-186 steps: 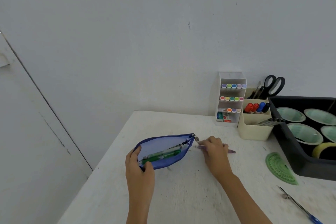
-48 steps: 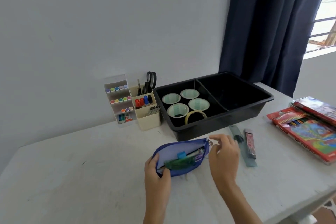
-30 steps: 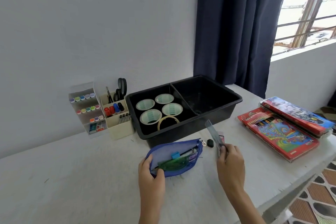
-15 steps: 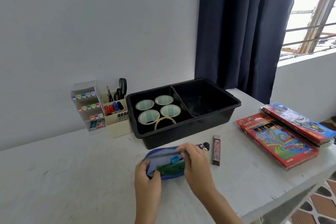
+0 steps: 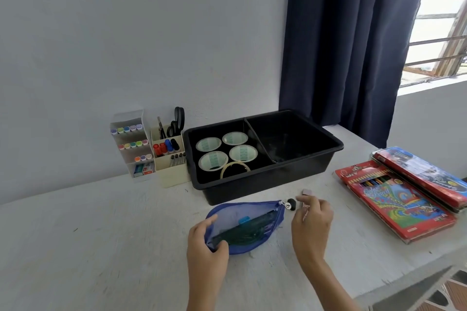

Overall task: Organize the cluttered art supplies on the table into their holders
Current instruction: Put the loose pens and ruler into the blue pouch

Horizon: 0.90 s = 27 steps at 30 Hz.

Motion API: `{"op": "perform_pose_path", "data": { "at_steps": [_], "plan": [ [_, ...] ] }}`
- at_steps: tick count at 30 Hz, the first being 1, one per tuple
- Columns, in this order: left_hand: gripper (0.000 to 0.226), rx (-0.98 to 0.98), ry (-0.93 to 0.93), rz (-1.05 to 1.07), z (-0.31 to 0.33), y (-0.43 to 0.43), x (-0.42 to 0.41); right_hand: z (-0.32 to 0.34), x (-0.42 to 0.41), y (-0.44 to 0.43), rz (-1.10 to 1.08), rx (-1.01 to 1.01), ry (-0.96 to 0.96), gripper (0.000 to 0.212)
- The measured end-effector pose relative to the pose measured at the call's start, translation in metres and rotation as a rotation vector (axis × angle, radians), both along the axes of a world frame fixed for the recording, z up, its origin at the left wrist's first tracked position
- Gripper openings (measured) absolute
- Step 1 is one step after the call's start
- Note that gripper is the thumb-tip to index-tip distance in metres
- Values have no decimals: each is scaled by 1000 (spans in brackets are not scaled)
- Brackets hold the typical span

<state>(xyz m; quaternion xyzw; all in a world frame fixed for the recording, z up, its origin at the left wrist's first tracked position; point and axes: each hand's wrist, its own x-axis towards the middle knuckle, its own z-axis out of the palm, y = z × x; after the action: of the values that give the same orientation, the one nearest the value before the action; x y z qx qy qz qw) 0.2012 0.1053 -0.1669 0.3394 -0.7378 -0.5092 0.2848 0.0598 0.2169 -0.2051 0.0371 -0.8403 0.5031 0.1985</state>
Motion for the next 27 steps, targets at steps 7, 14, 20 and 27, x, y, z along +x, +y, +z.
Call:
{"op": "perform_pose_path", "data": {
  "at_steps": [7, 14, 20, 27],
  "plan": [
    [53, -27, -32, -42, -7, 2, 2, -17, -5, 17, 16, 272, -225, 35],
    [52, 45, -10, 13, -9, 1, 3, 22, 12, 16, 78, -266, -212, 13],
    [50, 118, 33, 41, -10, 1, 1, 61, 33, 5, 517, -451, -121, 20],
    [49, 133, 39, 33, -4, 1, 4, 19, 33, -6, 613, 85, 284, 32]
  ]
}}
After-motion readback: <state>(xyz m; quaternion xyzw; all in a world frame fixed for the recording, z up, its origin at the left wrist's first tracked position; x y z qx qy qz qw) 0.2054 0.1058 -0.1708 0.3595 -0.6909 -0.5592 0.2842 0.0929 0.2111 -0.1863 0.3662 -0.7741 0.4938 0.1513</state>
